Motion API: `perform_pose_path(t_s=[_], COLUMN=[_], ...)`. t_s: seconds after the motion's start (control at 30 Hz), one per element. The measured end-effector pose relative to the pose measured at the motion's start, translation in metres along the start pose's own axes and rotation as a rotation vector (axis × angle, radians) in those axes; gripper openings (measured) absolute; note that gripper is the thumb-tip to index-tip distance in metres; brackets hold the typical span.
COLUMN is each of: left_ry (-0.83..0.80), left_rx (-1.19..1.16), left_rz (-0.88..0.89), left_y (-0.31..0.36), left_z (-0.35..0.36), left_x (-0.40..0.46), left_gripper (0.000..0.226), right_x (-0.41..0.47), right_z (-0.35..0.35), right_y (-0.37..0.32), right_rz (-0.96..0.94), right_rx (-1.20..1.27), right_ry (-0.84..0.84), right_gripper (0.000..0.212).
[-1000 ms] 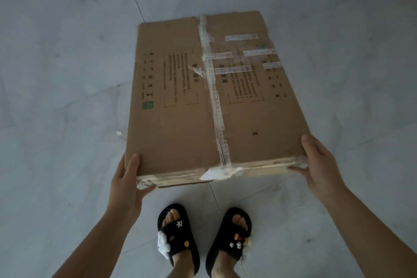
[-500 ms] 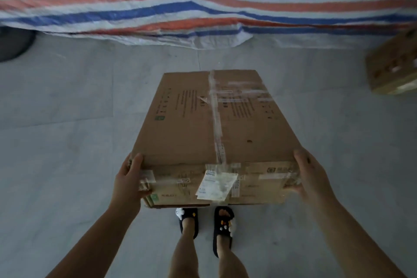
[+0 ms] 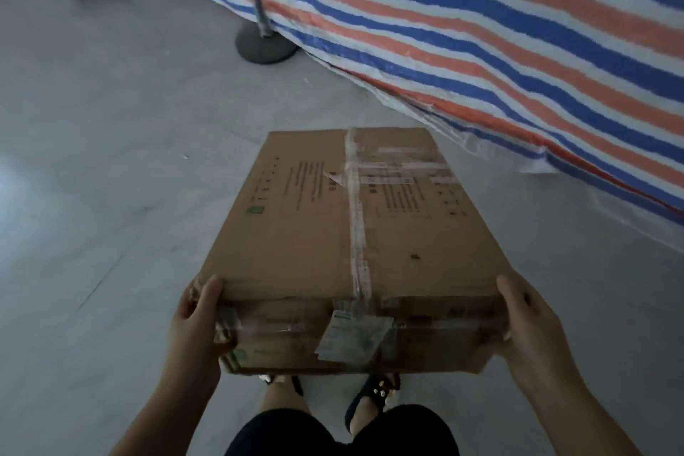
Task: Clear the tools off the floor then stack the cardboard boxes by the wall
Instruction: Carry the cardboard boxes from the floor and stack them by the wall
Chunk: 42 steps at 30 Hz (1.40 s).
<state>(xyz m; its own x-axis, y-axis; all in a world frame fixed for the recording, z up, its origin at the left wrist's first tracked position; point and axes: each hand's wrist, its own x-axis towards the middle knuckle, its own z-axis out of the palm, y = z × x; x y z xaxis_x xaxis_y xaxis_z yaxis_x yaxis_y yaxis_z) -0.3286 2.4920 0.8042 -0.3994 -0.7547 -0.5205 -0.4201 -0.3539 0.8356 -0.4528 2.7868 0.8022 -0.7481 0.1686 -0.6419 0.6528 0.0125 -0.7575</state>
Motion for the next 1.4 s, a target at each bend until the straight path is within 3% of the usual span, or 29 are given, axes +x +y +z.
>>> perform_pose_path(t_s=[0.13, 0.3, 0.37, 0.67, 1.03, 1.4], left_ry=[0.134, 0.264, 0.328, 0.528, 0.59, 0.704], left_rx=[-0.19, -0.246, -0.332, -0.476, -0.557, -0.642], left_rz=[-0.073, 0.017, -0.023, 0.035, 0.046, 0.052], left_y=[0.013, 0.035, 0.045, 0.097, 0.163, 0.291], left_z=[-0.063, -0.155, -0.196, -0.348, -0.405, -0.429], left_x=[0.017, 0.053, 0.075, 0.156, 0.3, 0.519], left_gripper=[0.028, 0.024, 0.028, 0.026, 0.018, 0.025], right_x=[-0.019, -0.05, -0.066, -0.141, -0.133, -0.073], right_z=[0.074, 0.196, 0.248, 0.452, 0.651, 0.935], right_y=[-0.017, -0.023, -0.022, -0.018, -0.062, -0.165], right_rz=[-0.006, -0.081, -0.112, -0.185, -0.251, -0.342], right_rx=[-0.078, -0.188, -0.221, -0.281, -0.376, -0.421], right_ry=[-0.16, -0.281, -0.313, -0.504, -0.544, -0.665], right_gripper=[0.025, 0.03, 0.035, 0.028, 0.035, 0.037])
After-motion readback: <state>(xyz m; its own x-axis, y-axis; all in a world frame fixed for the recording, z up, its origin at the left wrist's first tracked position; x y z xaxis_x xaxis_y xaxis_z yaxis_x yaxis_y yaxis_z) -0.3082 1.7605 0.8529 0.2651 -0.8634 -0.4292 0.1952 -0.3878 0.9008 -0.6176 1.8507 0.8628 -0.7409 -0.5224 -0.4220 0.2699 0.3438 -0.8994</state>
